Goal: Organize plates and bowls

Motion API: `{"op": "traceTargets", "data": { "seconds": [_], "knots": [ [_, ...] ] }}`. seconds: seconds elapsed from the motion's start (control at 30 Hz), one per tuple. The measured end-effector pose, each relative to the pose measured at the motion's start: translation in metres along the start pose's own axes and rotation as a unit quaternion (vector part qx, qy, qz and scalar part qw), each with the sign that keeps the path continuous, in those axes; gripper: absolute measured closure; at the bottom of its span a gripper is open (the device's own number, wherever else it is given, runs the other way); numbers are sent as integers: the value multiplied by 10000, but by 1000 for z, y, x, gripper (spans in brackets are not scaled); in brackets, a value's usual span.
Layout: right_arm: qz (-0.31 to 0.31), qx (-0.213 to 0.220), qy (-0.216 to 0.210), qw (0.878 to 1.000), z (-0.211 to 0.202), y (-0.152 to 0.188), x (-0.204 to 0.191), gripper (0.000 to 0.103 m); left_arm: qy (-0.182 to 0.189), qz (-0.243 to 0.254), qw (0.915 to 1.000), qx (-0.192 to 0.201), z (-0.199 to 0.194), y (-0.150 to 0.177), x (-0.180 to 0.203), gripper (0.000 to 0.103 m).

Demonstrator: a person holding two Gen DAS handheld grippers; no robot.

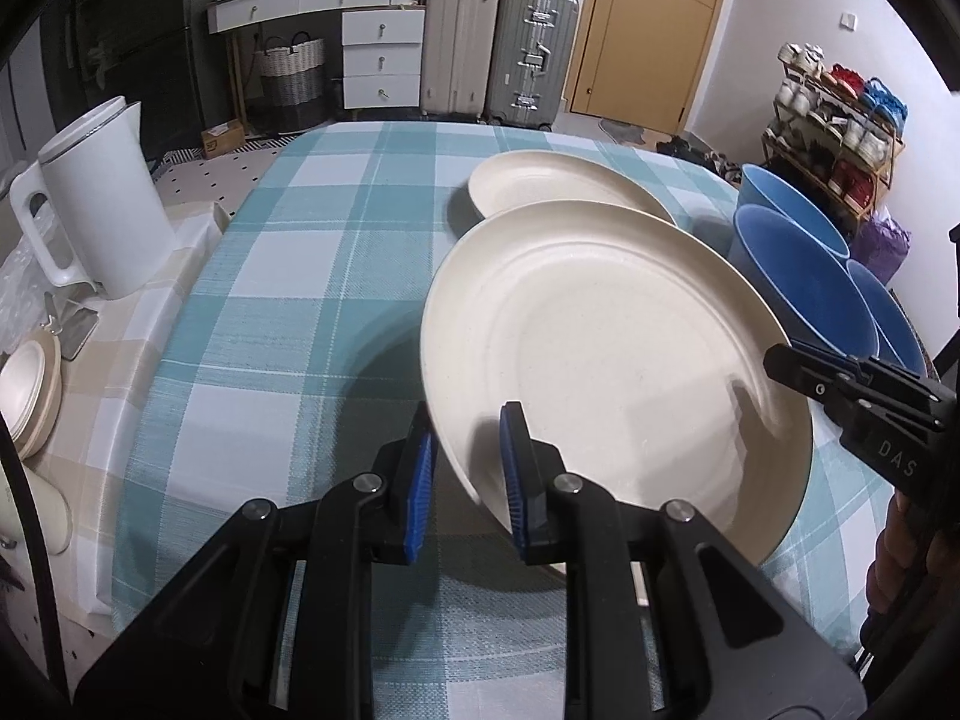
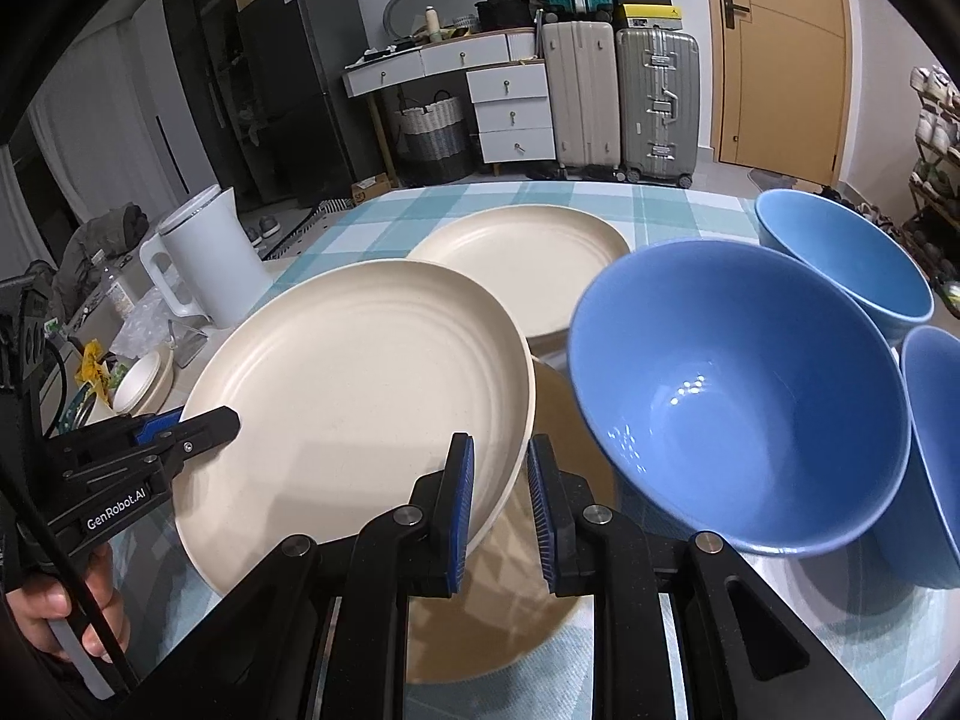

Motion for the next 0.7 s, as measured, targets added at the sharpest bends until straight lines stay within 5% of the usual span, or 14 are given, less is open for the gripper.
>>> {"op": "traceTargets", "data": {
  "seconds": [0.7],
  "knots": [
    [18, -119, 389, 9992, 0, 25, 18, 83, -253, 467, 9984, -171, 23, 12, 30, 83]
  ]
}}
Point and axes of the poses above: each gripper's, at about its wrist camera, not at the fingertips, and z roughly the way its jaws point, x to its right, y to its underside, the point moved 2 cm from there along z, roughly the way its jaws point, and after that the axes turned 2 degrees about x, right-handed, at the moved point
